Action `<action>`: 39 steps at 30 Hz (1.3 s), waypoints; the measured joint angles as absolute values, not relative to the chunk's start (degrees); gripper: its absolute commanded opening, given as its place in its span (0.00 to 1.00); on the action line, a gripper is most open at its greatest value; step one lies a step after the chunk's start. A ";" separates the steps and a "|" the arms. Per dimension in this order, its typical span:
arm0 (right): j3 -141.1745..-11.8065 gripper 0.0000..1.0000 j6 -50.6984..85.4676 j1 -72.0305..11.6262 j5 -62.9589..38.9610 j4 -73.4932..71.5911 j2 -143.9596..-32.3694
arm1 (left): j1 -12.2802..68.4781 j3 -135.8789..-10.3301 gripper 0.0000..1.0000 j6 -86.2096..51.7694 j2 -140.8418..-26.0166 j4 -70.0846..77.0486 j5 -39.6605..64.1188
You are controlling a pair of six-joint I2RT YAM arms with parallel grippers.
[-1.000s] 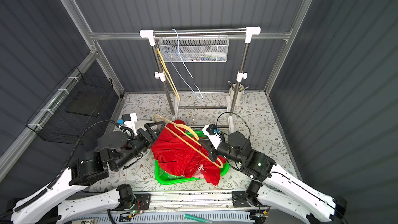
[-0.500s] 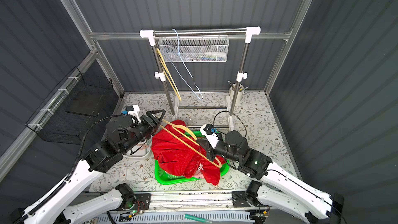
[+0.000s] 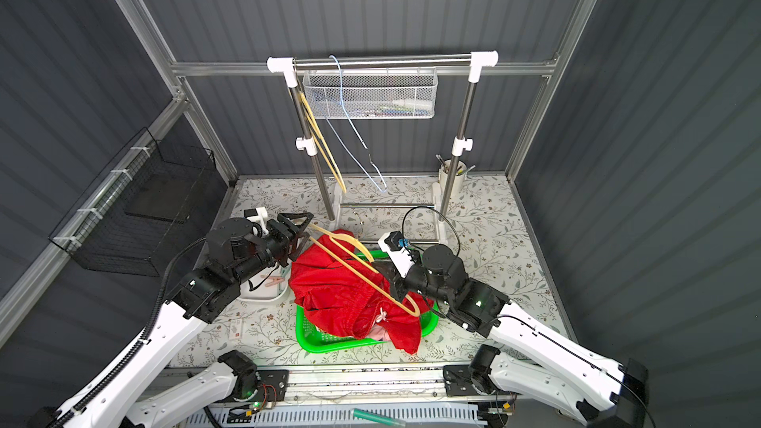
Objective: Remove the clothespins securing shorts to the hanger
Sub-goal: Adjust the hanger.
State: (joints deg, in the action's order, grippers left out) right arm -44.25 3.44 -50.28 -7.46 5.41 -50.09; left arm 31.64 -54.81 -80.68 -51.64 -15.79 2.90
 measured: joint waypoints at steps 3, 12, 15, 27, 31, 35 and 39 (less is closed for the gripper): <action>-44.25 0.00 3.62 -50.28 -7.49 4.32 -50.09 | 30.22 -52.75 0.65 -82.32 -52.53 -13.47 4.95; -44.14 0.00 4.10 -50.26 -8.12 1.48 -50.09 | 27.51 -49.58 0.63 -85.43 -55.51 -5.30 8.64; -43.86 0.00 4.14 -50.26 -8.47 0.56 -50.09 | 26.92 -49.17 0.60 -86.15 -55.77 -2.90 8.69; -43.77 0.00 4.82 -50.24 -9.32 -1.13 -52.38 | 26.61 -48.99 0.35 -87.48 -57.52 3.05 8.62; -43.77 0.00 4.99 -50.24 -9.65 -2.33 -53.01 | 26.52 -48.38 0.18 -87.50 -57.74 4.23 8.54; -43.70 0.01 5.08 -50.26 -9.96 -2.09 -53.32 | 26.52 -47.97 0.04 -88.84 -57.87 5.65 8.36; -43.70 0.07 5.15 -50.24 -10.09 -2.83 -53.78 | 26.52 -47.48 0.00 -89.23 -57.80 6.13 7.99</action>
State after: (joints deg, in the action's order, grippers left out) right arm -43.70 5.15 -50.24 -10.09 -2.83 -53.78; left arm 26.52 -47.48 -89.23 -57.80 6.13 7.99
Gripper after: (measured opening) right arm 0.073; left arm 0.141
